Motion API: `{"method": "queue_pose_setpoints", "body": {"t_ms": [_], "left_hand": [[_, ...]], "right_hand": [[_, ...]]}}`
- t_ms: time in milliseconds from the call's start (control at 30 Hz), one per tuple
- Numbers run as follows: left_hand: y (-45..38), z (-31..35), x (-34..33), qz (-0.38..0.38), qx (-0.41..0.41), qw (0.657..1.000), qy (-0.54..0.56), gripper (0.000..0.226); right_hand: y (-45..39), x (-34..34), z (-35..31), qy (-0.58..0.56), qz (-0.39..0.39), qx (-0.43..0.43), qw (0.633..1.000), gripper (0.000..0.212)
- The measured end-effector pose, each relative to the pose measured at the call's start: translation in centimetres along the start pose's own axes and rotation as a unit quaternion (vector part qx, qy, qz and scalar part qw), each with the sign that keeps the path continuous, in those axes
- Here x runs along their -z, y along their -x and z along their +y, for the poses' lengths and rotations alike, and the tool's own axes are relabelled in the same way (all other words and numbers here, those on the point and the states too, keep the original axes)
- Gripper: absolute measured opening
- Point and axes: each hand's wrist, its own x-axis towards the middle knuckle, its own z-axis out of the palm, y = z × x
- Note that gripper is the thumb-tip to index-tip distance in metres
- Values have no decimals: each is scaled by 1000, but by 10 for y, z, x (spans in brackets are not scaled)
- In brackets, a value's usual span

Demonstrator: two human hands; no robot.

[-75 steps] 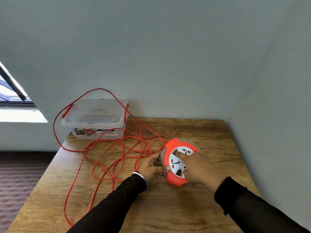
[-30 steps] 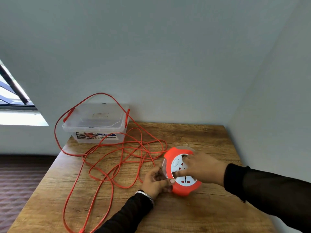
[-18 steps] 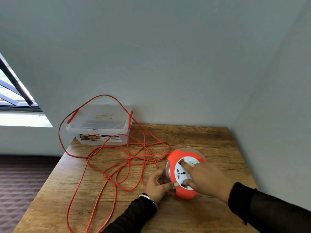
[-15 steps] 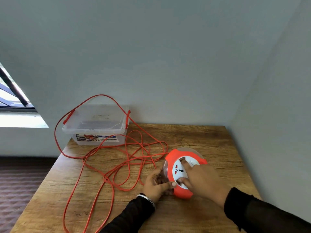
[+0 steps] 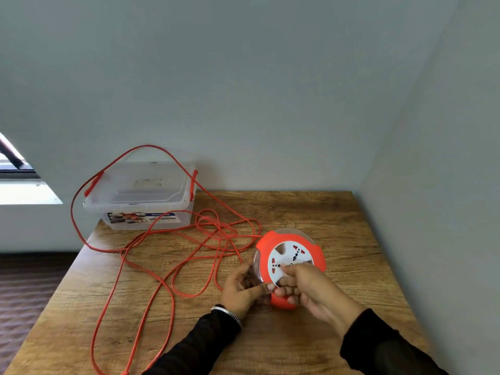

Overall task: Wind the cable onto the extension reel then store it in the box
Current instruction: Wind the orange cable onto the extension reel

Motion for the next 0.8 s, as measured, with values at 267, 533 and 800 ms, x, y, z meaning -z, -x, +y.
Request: {"method": "queue_pose_setpoints", "body": {"t_ms": [267,533,800], "left_hand": [[1,2,0,15,-9,1000,-16,43],[2,7,-4,-6,12,1000,14,48],[5,7,-5,-5,15,1000,1,50]], "right_hand": [[20,-14,3,-319,-42,-12,947,13],[35,32,1,484,22,301,822,70],[7,52,-32,832,-87,366,407,65]]}}
